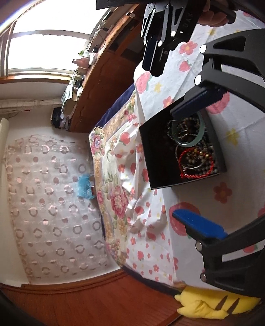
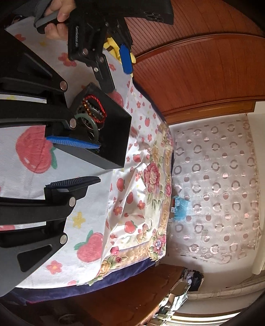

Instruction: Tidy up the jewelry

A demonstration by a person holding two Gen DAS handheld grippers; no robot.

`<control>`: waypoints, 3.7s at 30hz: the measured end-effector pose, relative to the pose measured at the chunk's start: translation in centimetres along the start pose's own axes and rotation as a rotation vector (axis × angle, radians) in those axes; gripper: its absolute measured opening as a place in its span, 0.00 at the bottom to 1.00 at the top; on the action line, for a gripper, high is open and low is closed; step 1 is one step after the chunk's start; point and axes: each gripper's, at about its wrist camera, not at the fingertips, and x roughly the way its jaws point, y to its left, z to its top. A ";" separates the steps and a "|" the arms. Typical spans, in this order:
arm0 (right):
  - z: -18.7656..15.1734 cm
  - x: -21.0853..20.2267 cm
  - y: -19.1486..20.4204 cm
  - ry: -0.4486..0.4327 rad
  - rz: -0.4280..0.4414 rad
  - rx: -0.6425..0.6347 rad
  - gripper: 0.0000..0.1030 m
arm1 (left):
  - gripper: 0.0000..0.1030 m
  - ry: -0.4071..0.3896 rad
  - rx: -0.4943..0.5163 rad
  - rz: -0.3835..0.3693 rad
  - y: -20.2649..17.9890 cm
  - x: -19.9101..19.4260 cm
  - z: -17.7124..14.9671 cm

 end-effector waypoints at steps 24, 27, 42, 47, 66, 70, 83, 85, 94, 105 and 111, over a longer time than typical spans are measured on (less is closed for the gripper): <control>-2.2 -7.8 4.0 -0.138 -0.062 0.020 0.97 | 0.93 -0.044 -0.105 0.075 1.0 -9.8 -5.9; -3.1 -9.1 5.1 -0.154 -0.091 0.007 0.98 | 0.93 -0.048 -0.100 0.094 0.8 -10.6 -6.4; -6.1 -12.0 7.0 -0.208 -0.130 0.024 0.98 | 0.93 -0.082 -0.108 0.109 0.7 -13.7 -7.7; -6.5 -12.1 7.4 -0.209 -0.125 0.023 0.98 | 0.93 -0.093 -0.106 0.112 0.6 -14.0 -7.6; -6.4 -12.5 8.1 -0.212 -0.136 0.027 0.98 | 0.93 -0.100 -0.113 0.106 0.6 -14.1 -7.9; -6.4 -12.5 8.0 -0.213 -0.138 0.024 0.98 | 0.93 -0.100 -0.112 0.105 0.6 -14.2 -7.9; -6.4 -12.4 8.1 -0.212 -0.139 0.027 0.98 | 0.93 -0.100 -0.111 0.106 0.6 -14.2 -7.9; -6.3 -12.4 8.0 -0.213 -0.139 0.024 0.98 | 0.93 -0.101 -0.112 0.105 0.6 -14.2 -7.9; -6.4 -12.4 8.0 -0.214 -0.138 0.026 0.98 | 0.93 -0.101 -0.111 0.107 0.5 -14.2 -7.9; -6.4 -12.4 7.9 -0.214 -0.137 0.025 0.98 | 0.93 -0.099 -0.111 0.102 0.4 -14.1 -7.9; -6.3 -12.4 7.9 -0.214 -0.138 0.028 0.98 | 0.93 -0.099 -0.110 0.104 0.4 -14.1 -7.9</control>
